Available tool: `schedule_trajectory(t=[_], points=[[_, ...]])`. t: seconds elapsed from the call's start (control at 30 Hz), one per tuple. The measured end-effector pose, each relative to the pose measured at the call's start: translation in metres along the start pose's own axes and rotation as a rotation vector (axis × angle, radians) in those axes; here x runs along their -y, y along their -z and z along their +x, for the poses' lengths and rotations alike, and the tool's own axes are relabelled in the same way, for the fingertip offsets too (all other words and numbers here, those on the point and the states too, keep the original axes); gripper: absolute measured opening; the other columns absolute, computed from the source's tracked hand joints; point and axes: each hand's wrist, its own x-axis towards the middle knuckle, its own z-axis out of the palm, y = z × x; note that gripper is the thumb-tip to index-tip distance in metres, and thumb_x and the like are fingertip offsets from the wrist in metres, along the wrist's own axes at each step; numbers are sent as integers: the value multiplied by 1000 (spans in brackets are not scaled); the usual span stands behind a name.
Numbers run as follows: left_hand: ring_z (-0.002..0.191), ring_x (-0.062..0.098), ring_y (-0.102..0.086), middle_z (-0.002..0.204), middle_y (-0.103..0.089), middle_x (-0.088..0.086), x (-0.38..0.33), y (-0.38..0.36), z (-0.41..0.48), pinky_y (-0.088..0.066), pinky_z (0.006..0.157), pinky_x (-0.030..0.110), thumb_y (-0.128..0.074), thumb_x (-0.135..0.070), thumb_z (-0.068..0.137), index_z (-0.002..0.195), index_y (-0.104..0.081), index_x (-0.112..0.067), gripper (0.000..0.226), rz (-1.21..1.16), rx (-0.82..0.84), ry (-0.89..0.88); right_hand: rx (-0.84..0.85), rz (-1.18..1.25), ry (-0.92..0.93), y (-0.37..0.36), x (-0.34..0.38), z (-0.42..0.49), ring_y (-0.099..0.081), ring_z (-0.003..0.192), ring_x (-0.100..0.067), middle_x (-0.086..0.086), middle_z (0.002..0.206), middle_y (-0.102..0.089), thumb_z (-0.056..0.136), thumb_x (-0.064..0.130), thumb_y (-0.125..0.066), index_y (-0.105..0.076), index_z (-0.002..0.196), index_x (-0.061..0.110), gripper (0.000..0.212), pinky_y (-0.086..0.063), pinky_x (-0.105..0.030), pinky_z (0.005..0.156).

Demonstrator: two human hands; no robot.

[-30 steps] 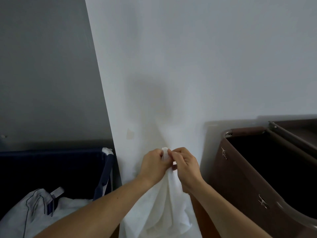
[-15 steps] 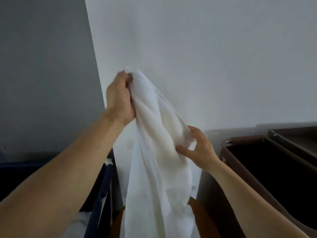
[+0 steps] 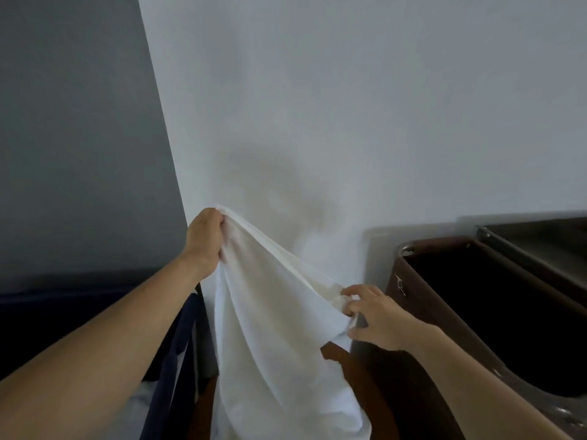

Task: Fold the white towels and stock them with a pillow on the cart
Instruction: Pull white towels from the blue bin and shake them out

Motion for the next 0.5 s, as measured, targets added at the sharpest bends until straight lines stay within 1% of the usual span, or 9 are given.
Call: schedule_trajectory(t=[0.07, 0.13, 0.17, 0.23, 0.3, 0.37, 0.4, 0.43, 0.5], points=[[59, 13, -28, 68, -32, 0, 0, 1, -3, -30, 37, 15, -31, -9, 96, 68, -31, -15, 29, 12, 37, -29, -50, -129, 25, -11, 2, -1, -10, 147, -13, 17, 159, -14, 93, 51, -58, -65, 112, 35, 26, -19, -42, 120], [57, 10, -29, 68, -30, -1, 0, 7, -1, -29, 42, 18, -31, -11, 96, 68, -32, -13, 28, -30, 70, -30, -43, -176, 41, -13, 3, -5, -9, 149, -15, 14, 161, -12, 96, 49, -54, -61, 122, 38, 29, -19, -41, 120], [54, 7, -29, 68, -29, 0, 0, 11, -1, -28, 43, 17, -30, -11, 95, 70, -34, -11, 26, -22, 88, -39, -5, -166, 50, -15, 4, -7, -16, 147, -15, 13, 160, -17, 97, 47, -53, -57, 129, 39, 33, -22, -37, 118], [50, 4, -27, 69, -27, 4, 1, 17, -3, -26, 41, 15, -30, -9, 94, 72, -37, -3, 24, -37, 134, -62, 93, -89, 35, -20, 5, -11, -38, 137, -12, 11, 151, -37, 99, 42, -53, -46, 141, 39, 43, -31, -27, 110], [54, 6, -27, 69, -26, 7, 1, 21, -7, -28, 47, 21, -32, -10, 91, 68, -31, -3, 23, -142, 164, -44, 123, -36, -7, -24, 9, -10, -53, 126, -11, 13, 143, -51, 100, 40, -53, -35, 149, 40, 53, -37, -21, 103], [60, 13, -31, 73, -33, 10, -1, 25, -10, -30, 52, 26, -34, -13, 88, 71, -40, 4, 25, -224, 191, -34, 62, -69, -12, -24, 15, -5, -58, 120, -9, 15, 141, -54, 101, 40, -51, -30, 151, 42, 54, -38, -17, 99], [61, 14, -33, 76, -36, 12, -4, 26, -12, -32, 52, 26, -35, -14, 88, 75, -45, 8, 27, -227, 217, -38, 23, -97, 2, -23, 18, -1, -59, 119, -9, 15, 140, -56, 102, 41, -49, -31, 150, 42, 52, -38, -14, 97], [61, 15, -37, 77, -39, 13, -7, 28, -13, -35, 54, 27, -35, -15, 87, 77, -48, 8, 28, -233, 252, -44, -5, -125, 21, -20, 20, 4, -60, 118, -10, 14, 138, -57, 102, 42, -47, -33, 150, 41, 49, -37, -14, 97], [62, 17, -40, 75, -40, 14, -12, 33, -13, -36, 58, 30, -37, -19, 83, 75, -50, 2, 26, -240, 308, -52, 44, -174, 63, -15, 21, 13, -63, 114, -12, 11, 132, -63, 102, 45, -44, -36, 148, 41, 47, -43, -21, 104]])
